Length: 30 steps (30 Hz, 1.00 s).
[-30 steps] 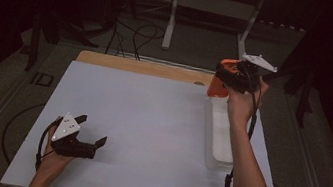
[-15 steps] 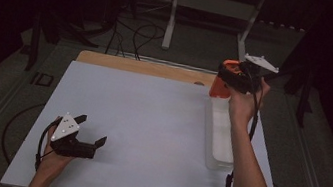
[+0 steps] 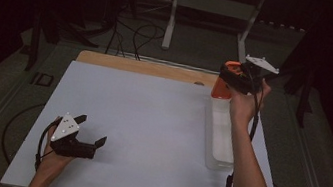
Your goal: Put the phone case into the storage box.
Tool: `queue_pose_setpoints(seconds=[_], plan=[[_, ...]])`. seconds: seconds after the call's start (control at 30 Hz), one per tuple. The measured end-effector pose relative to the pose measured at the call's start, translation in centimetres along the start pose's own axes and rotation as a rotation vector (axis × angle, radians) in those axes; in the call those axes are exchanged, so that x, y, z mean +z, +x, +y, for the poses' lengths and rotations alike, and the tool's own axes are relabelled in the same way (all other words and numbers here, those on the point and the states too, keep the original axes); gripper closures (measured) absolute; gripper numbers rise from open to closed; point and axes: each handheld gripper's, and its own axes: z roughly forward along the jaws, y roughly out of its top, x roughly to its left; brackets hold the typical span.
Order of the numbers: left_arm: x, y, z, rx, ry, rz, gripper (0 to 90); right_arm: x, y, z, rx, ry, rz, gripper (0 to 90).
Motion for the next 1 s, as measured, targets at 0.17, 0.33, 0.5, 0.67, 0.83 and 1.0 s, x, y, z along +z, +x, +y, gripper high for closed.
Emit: queue_pose_setpoints(seconds=[0.17,0.33,0.5,0.67,0.83,1.0], plan=[[0.0,0.0,0.0,-0.002,0.000,-0.001,0.4,0.2,-0.3,-0.3,0.006,0.004,-0.008,16.3],[0.0,0.0,0.0,-0.001,0.001,0.000,0.3,0.6,-0.5,-0.5,0.009,0.012,-0.016,16.2],[0.0,0.0,0.0,-0.001,0.001,-0.002,0.4,1.0,-0.5,-0.7,0.006,0.015,-0.021,16.2],[0.0,-0.1,0.0,-0.003,0.000,-0.003,0.4,1.2,-0.7,-0.8,0.009,0.020,-0.031,16.2],[0.0,0.0,0.0,-0.001,0.001,-0.002,0.4,1.4,-0.9,-1.0,0.021,0.020,-0.039,16.3],[0.0,-0.1,0.0,-0.002,0.001,-0.002,0.4,1.7,-0.9,-1.1,0.020,0.016,-0.043,16.2]])
